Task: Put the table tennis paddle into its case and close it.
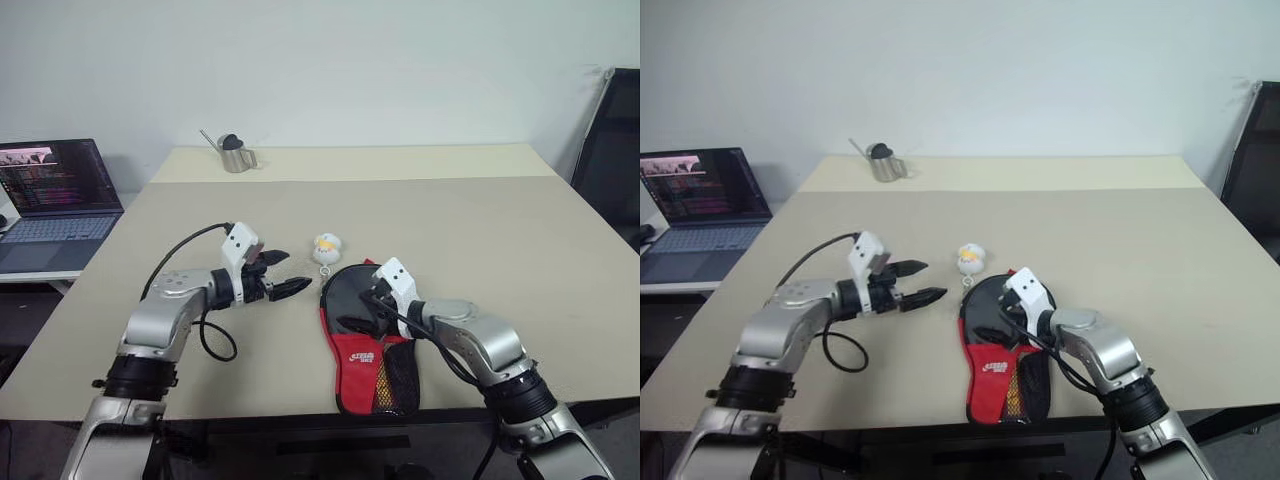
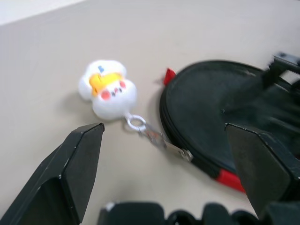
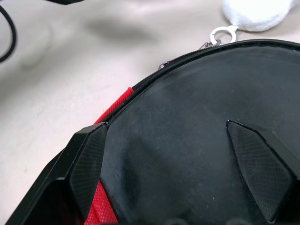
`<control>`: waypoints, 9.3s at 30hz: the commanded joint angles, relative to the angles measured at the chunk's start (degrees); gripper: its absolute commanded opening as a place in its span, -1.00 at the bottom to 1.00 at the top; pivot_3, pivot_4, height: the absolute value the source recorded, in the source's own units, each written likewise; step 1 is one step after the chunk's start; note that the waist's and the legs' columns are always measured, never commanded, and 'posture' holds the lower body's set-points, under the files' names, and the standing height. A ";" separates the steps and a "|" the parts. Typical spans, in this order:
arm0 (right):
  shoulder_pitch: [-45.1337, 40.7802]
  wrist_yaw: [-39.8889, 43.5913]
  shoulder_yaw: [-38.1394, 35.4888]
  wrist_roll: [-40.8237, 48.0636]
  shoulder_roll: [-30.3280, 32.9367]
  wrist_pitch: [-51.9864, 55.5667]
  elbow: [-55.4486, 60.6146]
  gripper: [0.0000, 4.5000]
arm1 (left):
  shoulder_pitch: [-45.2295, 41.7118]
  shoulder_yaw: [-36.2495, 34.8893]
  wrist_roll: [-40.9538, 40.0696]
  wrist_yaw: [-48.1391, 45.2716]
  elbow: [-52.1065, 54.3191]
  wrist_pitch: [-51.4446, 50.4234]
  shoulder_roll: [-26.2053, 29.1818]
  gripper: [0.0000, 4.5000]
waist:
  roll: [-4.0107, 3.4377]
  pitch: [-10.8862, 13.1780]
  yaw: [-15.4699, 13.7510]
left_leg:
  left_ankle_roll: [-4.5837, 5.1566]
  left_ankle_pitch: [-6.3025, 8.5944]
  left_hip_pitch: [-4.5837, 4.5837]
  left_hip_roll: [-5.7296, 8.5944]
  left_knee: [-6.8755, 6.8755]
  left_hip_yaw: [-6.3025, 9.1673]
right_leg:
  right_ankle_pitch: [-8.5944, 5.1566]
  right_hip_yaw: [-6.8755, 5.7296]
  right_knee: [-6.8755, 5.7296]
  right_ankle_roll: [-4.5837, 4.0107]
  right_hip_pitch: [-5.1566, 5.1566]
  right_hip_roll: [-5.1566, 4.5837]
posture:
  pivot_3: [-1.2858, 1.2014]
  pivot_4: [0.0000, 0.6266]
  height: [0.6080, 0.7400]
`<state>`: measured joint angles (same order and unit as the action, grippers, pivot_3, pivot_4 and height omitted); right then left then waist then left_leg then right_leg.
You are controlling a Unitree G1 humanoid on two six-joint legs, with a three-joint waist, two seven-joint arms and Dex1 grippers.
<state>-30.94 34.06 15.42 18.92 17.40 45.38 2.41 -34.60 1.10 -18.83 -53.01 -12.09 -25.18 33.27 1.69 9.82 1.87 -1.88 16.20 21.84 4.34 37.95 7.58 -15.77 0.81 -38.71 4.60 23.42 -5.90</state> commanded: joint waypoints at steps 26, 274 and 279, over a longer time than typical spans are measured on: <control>4.57 -4.34 -2.63 -4.64 -0.60 -1.37 4.38 0.96 | -31.03 0.84 16.50 16.17 -58.21 22.55 -20.14 1.00 | 0.06 -0.01 -0.05 | -0.02 -0.01 0.06 0.10 0.06 -0.03 | 0.01 -0.03 -0.04 0.02 0.02 0.00 | 0.03 -0.52 1.00; 18.91 7.44 -23.10 3.11 27.34 26.06 25.32 -0.76 | -2.66 20.73 19.98 -10.27 -30.16 24.76 -20.93 1.00 | -1.41 -2.01 -1.94 | 0.65 0.47 -1.05 0.00 -0.09 0.23 | 0.14 -0.31 1.60 0.44 -2.06 0.09 | 0.03 -0.52 1.00; 25.40 10.17 -23.75 8.32 30.39 27.75 32.63 -0.76 | -2.99 20.83 20.40 -10.16 -30.74 25.01 -21.80 1.00 | -1.35 -2.00 -2.56 | 0.82 0.58 -1.02 0.05 -0.08 0.22 | 0.12 -0.34 1.77 0.53 -2.11 0.00 | 0.03 -0.52 1.00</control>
<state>-6.55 42.57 -6.89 24.78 46.47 72.45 31.40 -40.32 17.33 -2.90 -62.46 -38.78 0.76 11.77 0.34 7.82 -0.69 -1.05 16.79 20.82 4.39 37.87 7.79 -15.66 0.47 -36.94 5.15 21.30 -5.92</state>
